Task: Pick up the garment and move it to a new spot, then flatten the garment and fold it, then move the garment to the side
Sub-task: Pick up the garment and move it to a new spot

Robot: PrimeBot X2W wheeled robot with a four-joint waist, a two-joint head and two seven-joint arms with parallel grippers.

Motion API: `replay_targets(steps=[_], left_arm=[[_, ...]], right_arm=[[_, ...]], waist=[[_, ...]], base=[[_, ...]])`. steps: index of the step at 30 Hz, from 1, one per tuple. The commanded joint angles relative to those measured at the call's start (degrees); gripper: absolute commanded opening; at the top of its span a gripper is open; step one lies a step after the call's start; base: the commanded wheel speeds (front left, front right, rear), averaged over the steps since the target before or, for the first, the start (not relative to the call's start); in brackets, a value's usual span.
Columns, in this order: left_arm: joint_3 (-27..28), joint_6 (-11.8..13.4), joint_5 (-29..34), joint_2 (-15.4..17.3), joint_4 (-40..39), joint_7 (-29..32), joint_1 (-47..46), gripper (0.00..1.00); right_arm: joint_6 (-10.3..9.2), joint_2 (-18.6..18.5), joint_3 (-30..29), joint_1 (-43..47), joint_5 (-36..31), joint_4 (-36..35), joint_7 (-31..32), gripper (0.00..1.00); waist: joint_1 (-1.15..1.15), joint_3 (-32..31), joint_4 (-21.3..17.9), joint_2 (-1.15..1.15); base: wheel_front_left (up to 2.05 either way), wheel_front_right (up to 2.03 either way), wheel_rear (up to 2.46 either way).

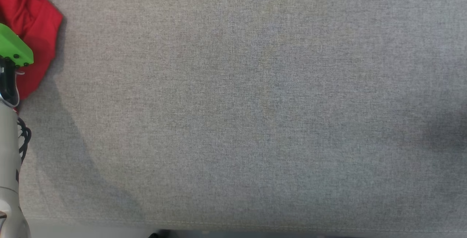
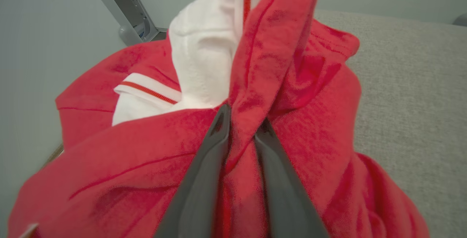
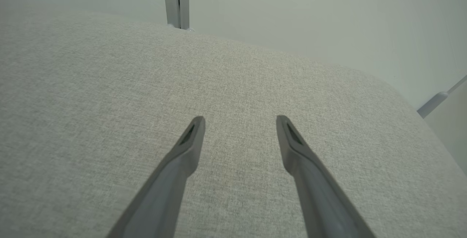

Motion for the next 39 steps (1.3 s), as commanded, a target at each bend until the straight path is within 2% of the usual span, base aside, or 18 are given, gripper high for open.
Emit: replay_targets(steps=[1, 4, 10, 14, 23, 30, 34, 36, 37, 39], left_arm=[[0.01, -0.43, -0.18, 0.42, 0.61, -1.39, -0.73, 0.00], [-0.44, -1.28, -0.34, -0.11, 1.96, -4.60, -1.37, 0.00], [-1.55, -1.80, 1.18, 1.73, 2.47, -9.21, -3.47, 0.00], [-2.38, -2.34, 2.22, 2.81, -0.20, -10.39, -5.73, 0.00], [-6.58, -2.45, 5.75, 2.53, -11.03, -10.74, -10.18, 0.00], [-11.46, -3.12, 6.92, 0.81, -23.05, -5.40, -12.88, 0.00], [-15.10, -3.42, 7.02, -1.50, -29.95, -1.09, -14.23, 0.00], [-16.65, -3.41, 6.38, -3.02, -32.74, 0.68, -14.43, 0.00], [-17.60, -3.54, 4.30, -5.41, -35.33, 2.09, -14.09, 0.00], [-19.54, -3.51, 4.86, -6.87, -38.55, 3.61, -13.09, 0.00]], right_arm=[[-0.08, 0.20, 0.24, -0.66, 0.01, 0.22, -0.21, 1.00], [-0.08, 0.83, 1.07, -0.77, 0.11, 1.02, -0.72, 1.00], [-0.08, 2.08, 3.36, -1.50, 0.05, 3.55, -2.01, 1.00], [-0.08, 3.38, 4.55, -1.88, -0.14, 5.68, -3.03, 1.00], [-0.08, 7.26, 6.99, -2.62, 0.38, 11.45, -6.39, 1.00], [-0.08, 10.17, 8.13, -3.75, 0.66, 15.58, -8.82, 1.00], [-0.08, 11.45, 9.03, -4.91, 0.98, 17.86, -10.09, 1.00], [-0.08, 12.02, 9.66, -5.46, 1.08, 18.97, -10.69, 1.00], [-0.08, 12.55, 10.27, -5.88, 1.14, 20.07, -11.15, 1.00], [-0.08, 13.13, 10.46, -5.98, 1.22, 20.99, -11.61, 1.00]], waist=[[0.00, -0.62, 0.00, 0.00], [0.00, -2.14, 0.11, 0.00], [0.00, -6.00, -0.97, 0.00], [0.00, -8.53, -1.81, 0.00], [0.00, -14.56, -5.30, 0.00], [0.00, -17.42, -10.48, 0.00], [0.00, -18.15, -14.60, 0.00], [0.00, -18.44, -16.78, 0.00], [0.00, -18.77, -18.96, 0.00], [0.00, -18.97, -21.02, 0.00]], base=[[0.00, 0.00, 0.00], [0.00, 0.00, 0.00], [0.00, 0.00, 0.00], [0.00, 0.00, 0.00], [0.00, 0.00, 0.00], [0.00, 0.00, 0.00], [0.00, 0.00, 0.00], [0.00, 0.00, 0.00], [0.00, 0.00, 0.00], [0.00, 0.00, 0.00]])
